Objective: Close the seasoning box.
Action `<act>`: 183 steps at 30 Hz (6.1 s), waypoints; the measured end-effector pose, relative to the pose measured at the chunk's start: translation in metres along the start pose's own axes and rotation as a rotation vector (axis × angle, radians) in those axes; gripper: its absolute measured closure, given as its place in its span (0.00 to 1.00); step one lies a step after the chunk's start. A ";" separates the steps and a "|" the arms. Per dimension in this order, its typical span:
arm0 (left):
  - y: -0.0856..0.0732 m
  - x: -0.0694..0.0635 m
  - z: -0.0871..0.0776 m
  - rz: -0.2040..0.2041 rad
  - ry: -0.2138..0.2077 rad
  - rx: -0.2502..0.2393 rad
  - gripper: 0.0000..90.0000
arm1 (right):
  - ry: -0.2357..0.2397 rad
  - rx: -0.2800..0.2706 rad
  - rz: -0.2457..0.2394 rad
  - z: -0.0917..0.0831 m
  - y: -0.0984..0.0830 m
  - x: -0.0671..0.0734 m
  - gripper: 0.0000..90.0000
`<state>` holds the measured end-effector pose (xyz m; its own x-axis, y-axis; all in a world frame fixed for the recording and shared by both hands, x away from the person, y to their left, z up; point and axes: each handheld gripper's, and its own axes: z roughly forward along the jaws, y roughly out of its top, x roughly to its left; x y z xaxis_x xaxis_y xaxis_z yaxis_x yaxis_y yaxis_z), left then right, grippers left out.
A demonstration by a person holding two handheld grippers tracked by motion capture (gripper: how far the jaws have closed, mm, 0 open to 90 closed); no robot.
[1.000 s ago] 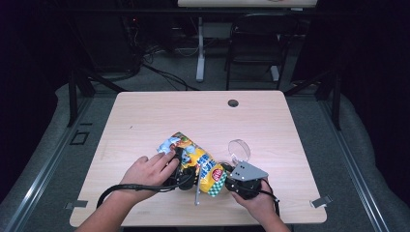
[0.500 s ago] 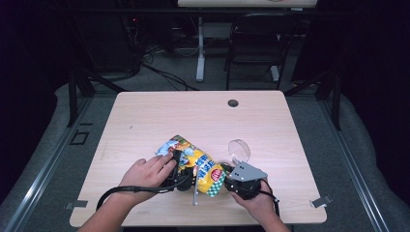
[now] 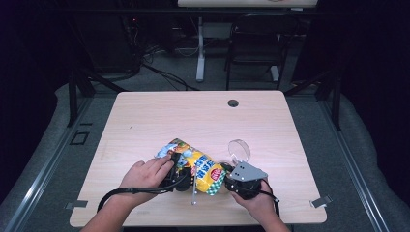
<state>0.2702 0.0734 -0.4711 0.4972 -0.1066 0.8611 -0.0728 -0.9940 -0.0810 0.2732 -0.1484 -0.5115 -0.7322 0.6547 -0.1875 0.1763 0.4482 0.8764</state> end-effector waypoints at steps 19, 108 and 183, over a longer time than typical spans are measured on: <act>-0.008 -0.009 0.005 -0.082 -0.022 -0.028 0.96 | -0.003 -0.009 -0.004 0.001 0.001 0.002 0.79; -0.042 -0.048 0.031 -0.557 -0.303 -0.252 0.97 | -0.058 -0.118 0.044 -0.002 -0.001 0.001 0.49; -0.100 -0.052 0.064 -1.075 -0.529 -0.399 0.95 | -0.059 -0.098 0.067 -0.002 -0.006 -0.002 0.51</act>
<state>0.3067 0.1769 -0.5394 0.7449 0.6617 0.0851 0.3727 -0.5185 0.7696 0.2724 -0.1541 -0.5156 -0.6805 0.7172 -0.1502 0.1563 0.3422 0.9265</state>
